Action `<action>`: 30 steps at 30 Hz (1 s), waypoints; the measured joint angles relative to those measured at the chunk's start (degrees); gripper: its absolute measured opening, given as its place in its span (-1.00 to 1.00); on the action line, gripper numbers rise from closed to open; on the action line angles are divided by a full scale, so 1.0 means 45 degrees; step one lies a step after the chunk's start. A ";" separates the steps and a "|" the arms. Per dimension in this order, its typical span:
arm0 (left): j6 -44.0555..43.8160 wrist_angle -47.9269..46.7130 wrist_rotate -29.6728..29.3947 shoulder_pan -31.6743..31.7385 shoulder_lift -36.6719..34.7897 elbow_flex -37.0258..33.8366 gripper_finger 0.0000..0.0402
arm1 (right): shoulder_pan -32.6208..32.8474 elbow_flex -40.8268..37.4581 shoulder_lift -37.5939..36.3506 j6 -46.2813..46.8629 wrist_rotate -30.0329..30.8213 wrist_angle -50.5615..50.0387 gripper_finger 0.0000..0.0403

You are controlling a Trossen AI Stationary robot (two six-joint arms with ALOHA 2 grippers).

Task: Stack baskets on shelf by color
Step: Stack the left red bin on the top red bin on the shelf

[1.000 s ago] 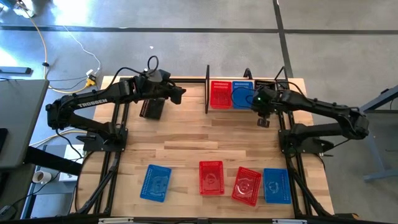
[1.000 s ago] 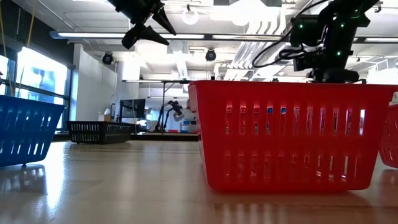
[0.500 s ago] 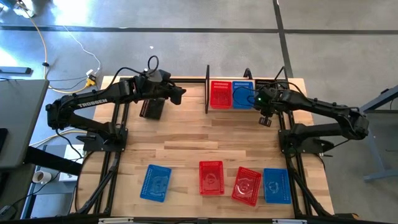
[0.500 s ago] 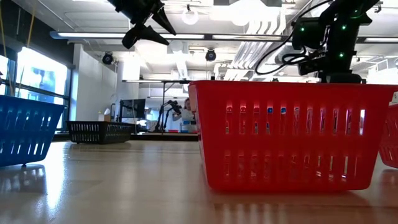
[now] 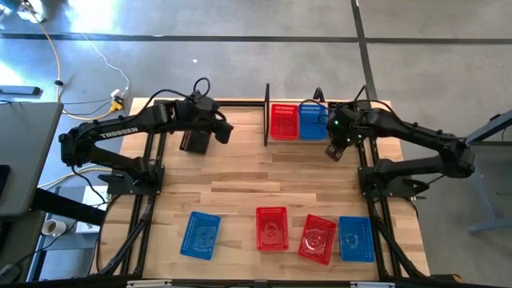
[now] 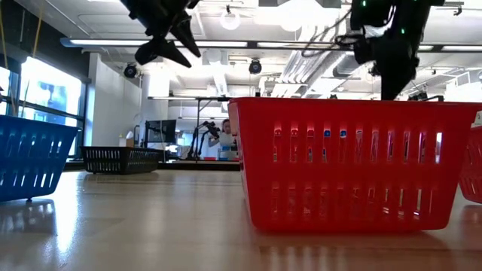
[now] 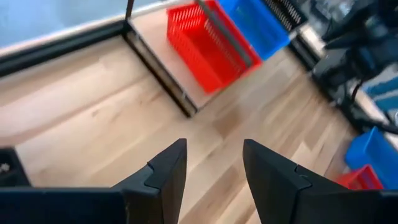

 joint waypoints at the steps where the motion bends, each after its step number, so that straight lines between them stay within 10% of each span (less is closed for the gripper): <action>1: 0.0002 -0.0185 0.0043 -0.0073 0.0000 0.0000 -0.27 | 0.0227 0.0175 0.0000 0.0379 -0.0216 -0.0081 -0.69; 16: 0.1564 -0.1832 0.0598 -0.2299 0.0000 0.0000 -0.27 | 0.5661 0.0670 0.0024 0.7979 -0.2215 0.0347 -0.69; 30: 0.1208 -0.2821 0.1262 -0.4245 0.0000 0.0000 -0.27 | 1.0359 0.0656 0.0029 1.2676 0.1390 0.4079 -0.69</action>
